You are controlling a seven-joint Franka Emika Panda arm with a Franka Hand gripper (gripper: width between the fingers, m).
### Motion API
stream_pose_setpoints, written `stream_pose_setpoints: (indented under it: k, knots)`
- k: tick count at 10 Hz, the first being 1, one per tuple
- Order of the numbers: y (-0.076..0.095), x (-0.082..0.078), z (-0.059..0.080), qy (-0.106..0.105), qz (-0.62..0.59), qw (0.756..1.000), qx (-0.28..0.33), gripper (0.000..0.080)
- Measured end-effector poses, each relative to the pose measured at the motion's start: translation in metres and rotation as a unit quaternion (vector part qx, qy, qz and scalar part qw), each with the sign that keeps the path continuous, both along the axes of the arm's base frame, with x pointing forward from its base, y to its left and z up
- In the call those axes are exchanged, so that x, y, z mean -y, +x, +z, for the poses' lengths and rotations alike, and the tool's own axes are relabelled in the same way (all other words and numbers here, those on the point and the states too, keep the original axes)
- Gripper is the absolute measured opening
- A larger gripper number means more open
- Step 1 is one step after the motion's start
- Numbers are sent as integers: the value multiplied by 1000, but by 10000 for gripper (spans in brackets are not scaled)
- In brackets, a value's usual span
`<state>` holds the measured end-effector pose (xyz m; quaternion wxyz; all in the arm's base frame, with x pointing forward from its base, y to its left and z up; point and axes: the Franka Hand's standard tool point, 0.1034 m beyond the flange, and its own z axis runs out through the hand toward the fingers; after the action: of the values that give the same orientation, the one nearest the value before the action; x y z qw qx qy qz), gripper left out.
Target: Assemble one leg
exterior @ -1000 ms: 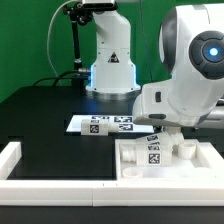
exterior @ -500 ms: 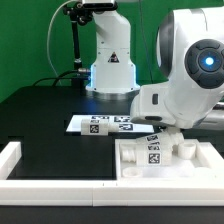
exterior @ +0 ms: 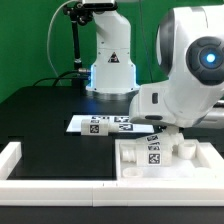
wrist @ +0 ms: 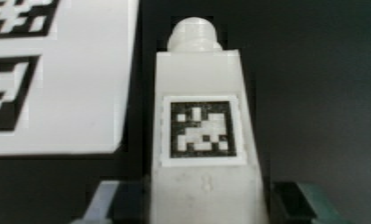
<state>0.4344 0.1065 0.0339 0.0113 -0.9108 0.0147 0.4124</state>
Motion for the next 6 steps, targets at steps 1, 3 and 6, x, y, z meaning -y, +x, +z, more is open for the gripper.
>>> stream_pose_setpoints:
  k: [1,3,6]
  knots:
    - [18,6,21,9,-4,1000,13,282]
    - [39,9,54,19,-3,998,52,284]
    - [48,7,47,12,-6,994,108,284]
